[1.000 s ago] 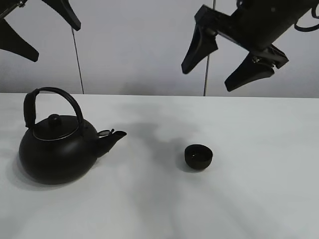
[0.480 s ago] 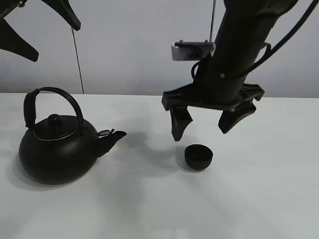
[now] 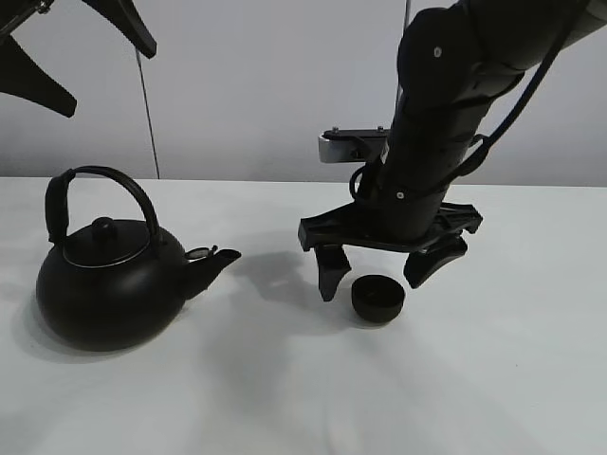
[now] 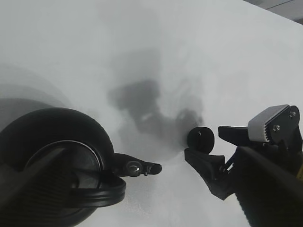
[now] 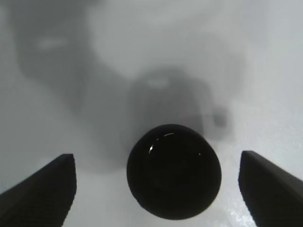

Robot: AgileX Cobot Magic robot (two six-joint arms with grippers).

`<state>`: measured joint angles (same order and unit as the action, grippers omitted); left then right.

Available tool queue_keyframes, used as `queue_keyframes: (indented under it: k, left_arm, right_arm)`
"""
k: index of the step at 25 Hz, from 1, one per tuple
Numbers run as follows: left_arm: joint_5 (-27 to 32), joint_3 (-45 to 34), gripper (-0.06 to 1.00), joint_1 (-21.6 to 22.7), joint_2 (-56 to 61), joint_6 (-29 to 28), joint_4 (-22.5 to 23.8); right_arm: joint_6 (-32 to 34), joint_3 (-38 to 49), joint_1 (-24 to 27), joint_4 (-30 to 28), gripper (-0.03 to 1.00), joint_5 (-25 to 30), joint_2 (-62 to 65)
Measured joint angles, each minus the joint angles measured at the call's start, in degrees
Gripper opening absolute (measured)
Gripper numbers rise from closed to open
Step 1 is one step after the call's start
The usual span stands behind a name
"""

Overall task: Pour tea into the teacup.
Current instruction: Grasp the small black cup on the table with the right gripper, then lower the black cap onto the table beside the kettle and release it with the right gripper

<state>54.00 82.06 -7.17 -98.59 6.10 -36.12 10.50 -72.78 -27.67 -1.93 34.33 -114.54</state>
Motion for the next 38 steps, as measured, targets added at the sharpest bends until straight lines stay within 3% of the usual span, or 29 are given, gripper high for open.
queue_keyframes:
  k: [9,19,30,38]
  left_arm:
    - [-0.02,0.0,0.66,0.0,0.0,0.0,-0.04]
    - [-0.02,0.0,0.66,0.0,0.0,0.0,-0.04]
    - [-0.02,0.0,0.66,0.0,0.0,0.0,-0.04]
    - [-0.02,0.0,0.66,0.0,0.0,0.0,-0.04]
  right_arm:
    - [0.82,0.0,0.0,0.0,0.63,-1.27,-2.05]
    - [1.73,-0.21,0.0,0.06,0.39,-1.22,-4.32]
    - [2.94,-3.61,-0.82,1.52,0.39,2.25,-0.86]
    - [2.89,-5.75,-7.97,2.25,0.39,3.4,-1.38]
